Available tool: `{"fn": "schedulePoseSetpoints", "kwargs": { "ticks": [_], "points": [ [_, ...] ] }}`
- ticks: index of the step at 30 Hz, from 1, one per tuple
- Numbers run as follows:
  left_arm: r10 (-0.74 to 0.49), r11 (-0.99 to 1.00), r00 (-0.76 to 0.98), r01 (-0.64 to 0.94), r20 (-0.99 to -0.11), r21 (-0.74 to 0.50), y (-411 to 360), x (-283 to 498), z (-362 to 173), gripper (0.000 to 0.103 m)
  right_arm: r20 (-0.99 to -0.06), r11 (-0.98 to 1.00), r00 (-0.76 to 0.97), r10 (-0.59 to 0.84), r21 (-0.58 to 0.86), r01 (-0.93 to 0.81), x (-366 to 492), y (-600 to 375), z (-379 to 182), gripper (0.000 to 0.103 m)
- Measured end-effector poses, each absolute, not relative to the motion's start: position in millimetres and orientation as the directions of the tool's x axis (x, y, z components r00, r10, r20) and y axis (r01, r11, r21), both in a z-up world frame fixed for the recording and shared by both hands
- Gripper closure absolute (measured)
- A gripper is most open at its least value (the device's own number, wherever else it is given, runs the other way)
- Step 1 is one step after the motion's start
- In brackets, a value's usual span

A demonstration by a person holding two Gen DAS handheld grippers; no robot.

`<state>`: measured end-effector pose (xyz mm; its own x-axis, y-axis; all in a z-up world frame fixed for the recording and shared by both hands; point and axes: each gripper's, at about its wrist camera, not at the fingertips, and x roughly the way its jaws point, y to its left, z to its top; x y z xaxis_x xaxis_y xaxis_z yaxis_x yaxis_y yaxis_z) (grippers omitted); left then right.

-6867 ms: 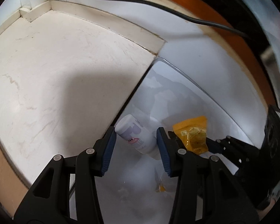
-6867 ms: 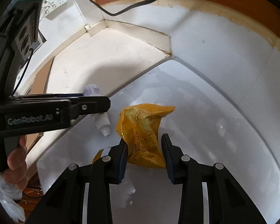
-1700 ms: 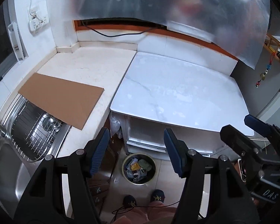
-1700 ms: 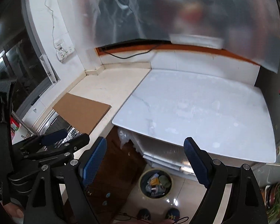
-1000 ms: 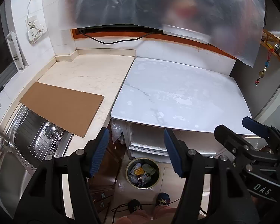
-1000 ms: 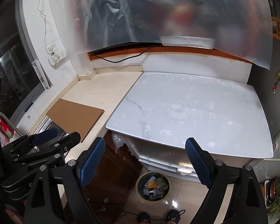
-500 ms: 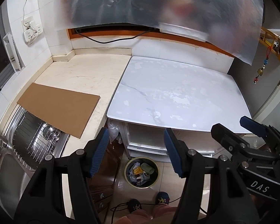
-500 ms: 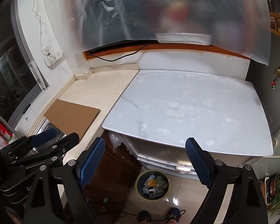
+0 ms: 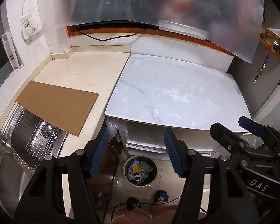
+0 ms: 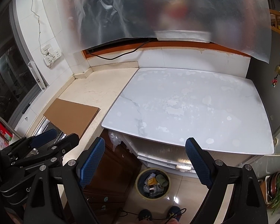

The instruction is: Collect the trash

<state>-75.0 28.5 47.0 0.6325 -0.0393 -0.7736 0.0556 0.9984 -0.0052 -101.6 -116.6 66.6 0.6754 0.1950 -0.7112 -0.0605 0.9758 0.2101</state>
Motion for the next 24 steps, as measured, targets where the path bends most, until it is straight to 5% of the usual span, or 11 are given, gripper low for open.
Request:
{"fn": "schedulePoseSetpoints", "kwargs": {
  "ticks": [24],
  "points": [
    [-0.045, 0.998, 0.616, 0.060, -0.786, -0.011, 30.4, -70.9, 40.2, 0.045, -0.723, 0.976, 0.664, 0.192, 0.214, -0.049, -100.4, -114.9, 58.5, 0.014]
  ]
}}
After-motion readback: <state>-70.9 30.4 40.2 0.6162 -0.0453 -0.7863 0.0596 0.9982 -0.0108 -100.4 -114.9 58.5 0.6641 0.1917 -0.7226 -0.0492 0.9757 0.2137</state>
